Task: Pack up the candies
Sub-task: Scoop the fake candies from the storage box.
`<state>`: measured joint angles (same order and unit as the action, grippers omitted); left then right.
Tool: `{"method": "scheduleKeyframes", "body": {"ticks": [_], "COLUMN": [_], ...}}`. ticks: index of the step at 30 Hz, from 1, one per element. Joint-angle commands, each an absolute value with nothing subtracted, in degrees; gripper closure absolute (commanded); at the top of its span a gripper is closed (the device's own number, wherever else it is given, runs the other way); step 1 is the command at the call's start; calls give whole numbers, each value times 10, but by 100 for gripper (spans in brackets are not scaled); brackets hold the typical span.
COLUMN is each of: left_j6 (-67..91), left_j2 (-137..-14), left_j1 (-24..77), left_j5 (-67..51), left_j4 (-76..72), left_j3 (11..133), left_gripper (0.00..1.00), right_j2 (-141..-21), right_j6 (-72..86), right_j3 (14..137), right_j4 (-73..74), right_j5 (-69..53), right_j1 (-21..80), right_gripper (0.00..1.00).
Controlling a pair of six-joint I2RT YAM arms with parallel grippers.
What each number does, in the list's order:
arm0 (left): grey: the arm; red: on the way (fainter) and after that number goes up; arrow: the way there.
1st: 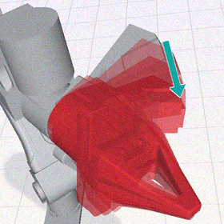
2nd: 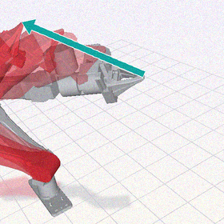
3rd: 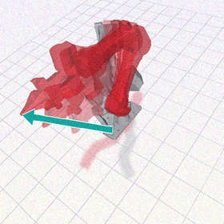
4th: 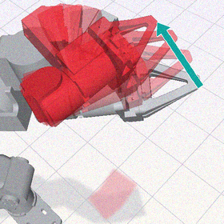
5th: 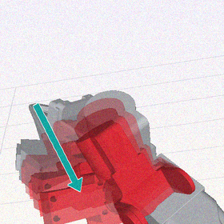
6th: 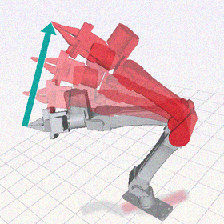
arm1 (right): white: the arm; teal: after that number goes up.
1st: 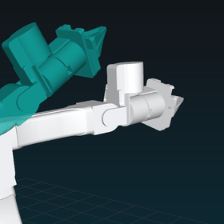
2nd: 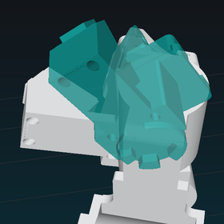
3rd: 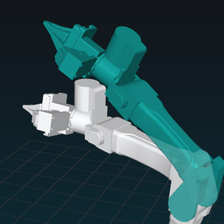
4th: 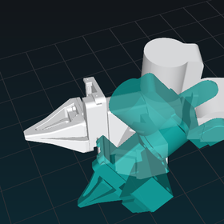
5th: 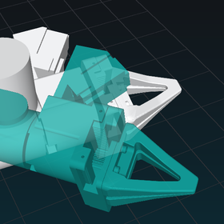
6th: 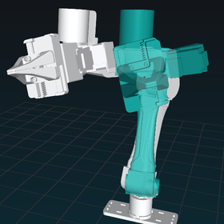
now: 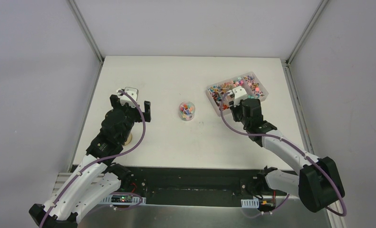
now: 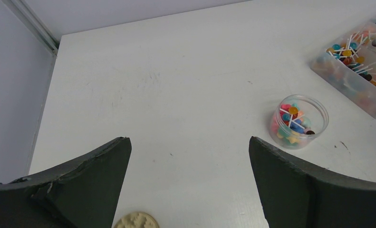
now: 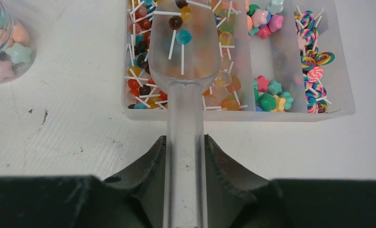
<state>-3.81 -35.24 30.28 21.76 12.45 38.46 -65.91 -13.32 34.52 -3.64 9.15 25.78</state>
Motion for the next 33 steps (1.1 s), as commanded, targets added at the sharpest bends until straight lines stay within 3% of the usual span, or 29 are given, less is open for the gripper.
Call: {"method": "scheduleKeyframes", "body": {"ticks": [1,20,33], "left_j6": [-45,-43,-43], "left_j2": [-353,-351,-346], "left_j1": [301,301,301], "left_j5": [205,210,214], "left_j4": [105,105,105], "left_j3": [381,382,382], "left_gripper": [1,1,1], "right_j2": [-630,-560,-537], "right_j6": [-128,-144,-168], "right_j3": [342,322,301], "right_j4": [-75,-98,-145], "right_j5": [85,62,-18], "right_j1": [256,256,257], "right_gripper": [100,100,100]}}
